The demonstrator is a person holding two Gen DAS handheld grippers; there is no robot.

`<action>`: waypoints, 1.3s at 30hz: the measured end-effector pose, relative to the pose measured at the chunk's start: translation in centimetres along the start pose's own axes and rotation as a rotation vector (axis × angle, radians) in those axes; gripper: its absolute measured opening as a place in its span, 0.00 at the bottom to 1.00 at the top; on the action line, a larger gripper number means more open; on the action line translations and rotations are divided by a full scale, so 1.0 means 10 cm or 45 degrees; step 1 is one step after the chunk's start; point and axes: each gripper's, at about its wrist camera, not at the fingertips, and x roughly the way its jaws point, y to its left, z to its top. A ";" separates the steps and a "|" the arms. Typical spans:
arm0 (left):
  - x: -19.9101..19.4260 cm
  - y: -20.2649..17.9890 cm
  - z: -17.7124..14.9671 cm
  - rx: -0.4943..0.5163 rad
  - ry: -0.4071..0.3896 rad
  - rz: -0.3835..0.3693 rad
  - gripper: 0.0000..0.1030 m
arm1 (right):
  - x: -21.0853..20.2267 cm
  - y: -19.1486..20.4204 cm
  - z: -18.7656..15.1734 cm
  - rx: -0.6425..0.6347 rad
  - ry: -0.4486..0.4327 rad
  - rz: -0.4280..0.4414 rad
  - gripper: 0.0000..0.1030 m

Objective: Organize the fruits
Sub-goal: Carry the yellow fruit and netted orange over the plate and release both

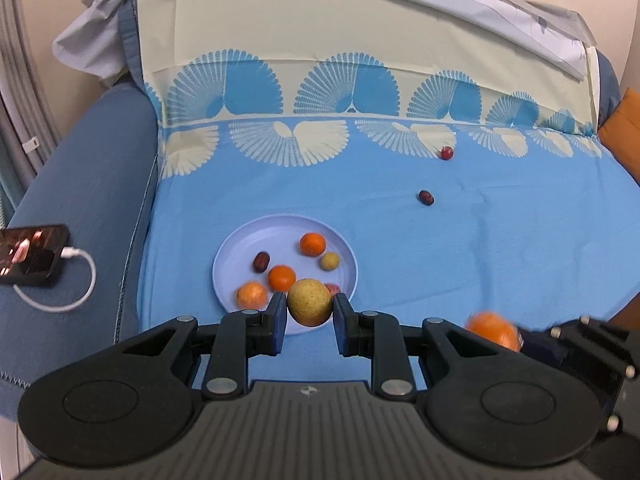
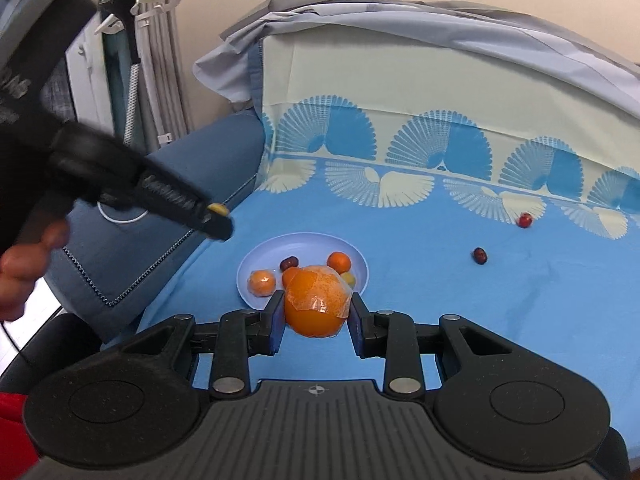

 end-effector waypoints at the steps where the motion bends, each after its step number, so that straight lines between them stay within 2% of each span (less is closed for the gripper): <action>1: -0.02 0.02 -0.02 -0.003 -0.003 0.000 0.26 | 0.00 0.01 0.01 0.004 0.001 -0.004 0.33; 11: -0.17 0.15 -0.07 -0.052 -0.054 0.005 0.26 | -0.06 0.15 0.04 -0.063 -0.016 0.006 0.33; 39: -0.01 0.28 -0.04 -0.103 -0.026 0.038 0.26 | 0.09 0.05 0.04 -0.036 0.032 0.025 0.33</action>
